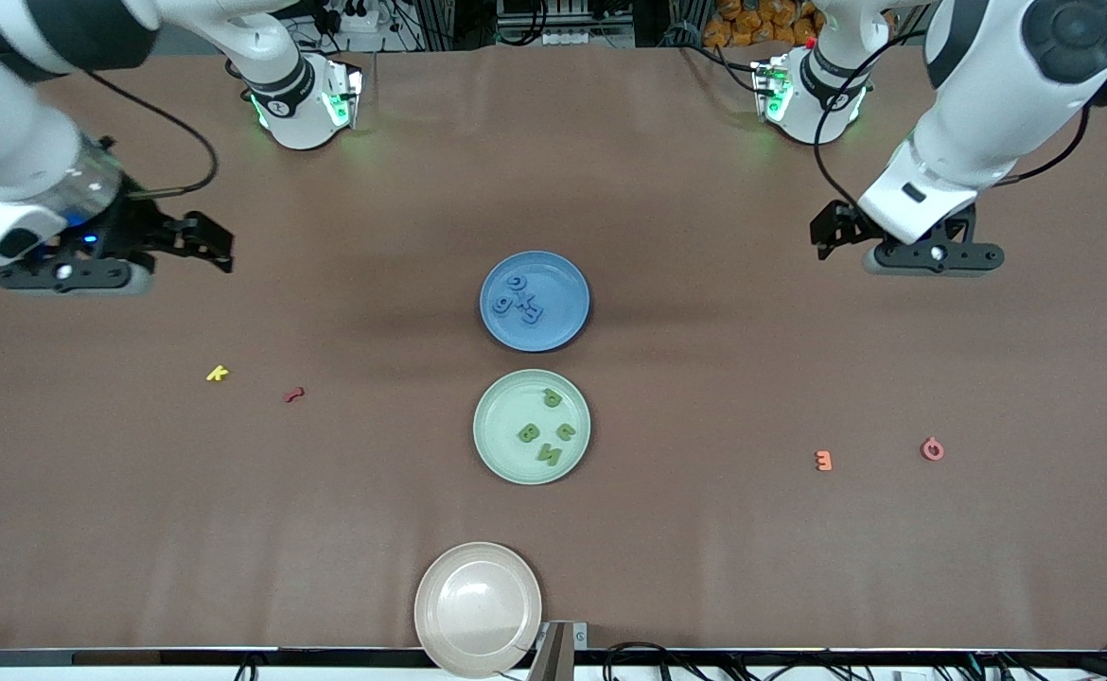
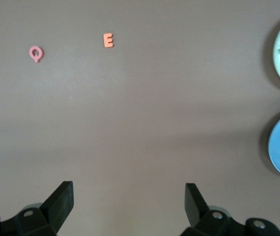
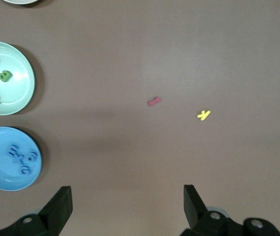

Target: Sort letters by color into matching plates

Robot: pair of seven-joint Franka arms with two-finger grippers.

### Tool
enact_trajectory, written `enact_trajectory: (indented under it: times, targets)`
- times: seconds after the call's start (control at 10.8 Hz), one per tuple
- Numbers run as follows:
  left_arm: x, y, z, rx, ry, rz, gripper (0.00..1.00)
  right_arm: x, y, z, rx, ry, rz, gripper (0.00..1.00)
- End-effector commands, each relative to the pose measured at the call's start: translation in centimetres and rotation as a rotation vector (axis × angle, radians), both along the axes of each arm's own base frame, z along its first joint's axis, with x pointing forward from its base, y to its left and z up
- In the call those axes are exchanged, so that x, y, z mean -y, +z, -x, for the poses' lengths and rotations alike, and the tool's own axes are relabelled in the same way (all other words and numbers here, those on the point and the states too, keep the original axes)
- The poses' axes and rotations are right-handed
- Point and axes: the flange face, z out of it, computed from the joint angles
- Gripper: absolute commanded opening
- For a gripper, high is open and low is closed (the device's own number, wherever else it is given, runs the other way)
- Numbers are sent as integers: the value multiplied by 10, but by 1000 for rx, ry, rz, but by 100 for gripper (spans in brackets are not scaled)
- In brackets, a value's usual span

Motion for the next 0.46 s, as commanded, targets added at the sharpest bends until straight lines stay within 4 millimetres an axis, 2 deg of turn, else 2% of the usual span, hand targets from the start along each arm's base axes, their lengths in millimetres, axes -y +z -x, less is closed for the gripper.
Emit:
enact_trajectory:
  times: [0.0,0.09,0.19,0.28,0.37]
  targets:
    - [-18,71,-10,25,-72,53,100,46,8,-6,12,170,-22,100]
    - [-21,87,-12,56,-52,73,100,61,7,-7,12,157,-20,100]
    - [-28,107,-15,96,-28,82,100,68,7,-8,14,144,-17,100]
    - [-32,123,-21,131,-25,86,100,68,7,-9,17,139,-14,100]
    - [-34,125,-27,137,-24,79,100,66,10,-11,24,139,-14,100]
